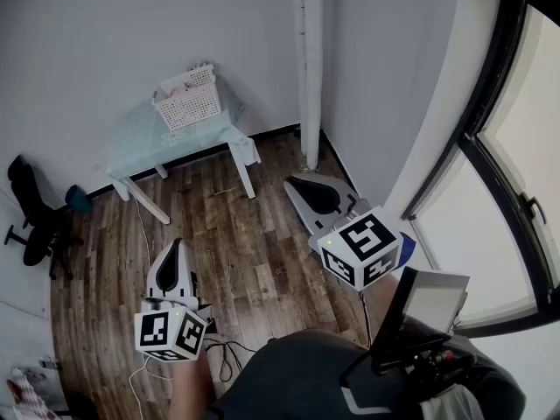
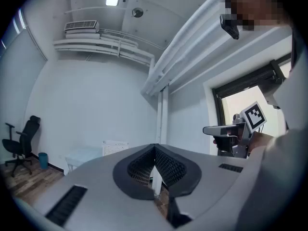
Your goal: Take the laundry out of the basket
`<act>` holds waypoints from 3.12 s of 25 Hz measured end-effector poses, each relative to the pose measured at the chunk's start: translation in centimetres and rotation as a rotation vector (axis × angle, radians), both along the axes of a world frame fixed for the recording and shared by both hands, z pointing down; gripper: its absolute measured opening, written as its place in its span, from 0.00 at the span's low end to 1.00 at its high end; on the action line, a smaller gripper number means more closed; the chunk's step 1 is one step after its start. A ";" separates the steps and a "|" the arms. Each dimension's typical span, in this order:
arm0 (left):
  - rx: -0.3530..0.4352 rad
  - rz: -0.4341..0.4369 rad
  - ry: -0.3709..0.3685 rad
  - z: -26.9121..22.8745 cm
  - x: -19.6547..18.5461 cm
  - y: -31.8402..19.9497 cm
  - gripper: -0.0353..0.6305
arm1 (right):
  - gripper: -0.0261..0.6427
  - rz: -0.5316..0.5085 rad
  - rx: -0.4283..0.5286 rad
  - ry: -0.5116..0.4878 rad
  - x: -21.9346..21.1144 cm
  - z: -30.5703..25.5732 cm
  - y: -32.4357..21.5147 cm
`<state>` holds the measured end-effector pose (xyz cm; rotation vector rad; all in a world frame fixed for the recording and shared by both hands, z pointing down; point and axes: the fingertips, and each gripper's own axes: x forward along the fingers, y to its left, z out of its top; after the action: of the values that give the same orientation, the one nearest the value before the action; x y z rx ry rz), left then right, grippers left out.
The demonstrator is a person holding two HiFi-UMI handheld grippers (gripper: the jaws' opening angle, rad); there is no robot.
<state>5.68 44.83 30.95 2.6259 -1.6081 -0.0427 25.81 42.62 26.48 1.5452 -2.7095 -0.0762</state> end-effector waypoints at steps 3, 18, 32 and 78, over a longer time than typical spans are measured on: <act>0.007 0.005 -0.013 0.2 0.0 0.1 0.06 | 0.06 -0.012 -0.005 -0.021 -0.3 -0.2 -0.1; 0.028 -0.035 0.027 1.1 -4.0 0.8 0.06 | 0.06 0.022 -0.013 -0.077 -2.1 0.1 -0.4; -0.023 -0.007 0.017 4.0 -10.6 -1.2 0.06 | 0.07 0.012 -0.055 -0.019 -9.3 2.7 -3.5; -0.049 -0.069 -0.026 2.7 -4.4 -40.1 0.06 | 0.13 -0.211 -0.089 -0.077 -5.7 3.9 -44.1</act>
<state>1.32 4.75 33.68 2.5443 -1.6858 0.0280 20.09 -1.45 30.41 1.2614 -2.8830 0.1012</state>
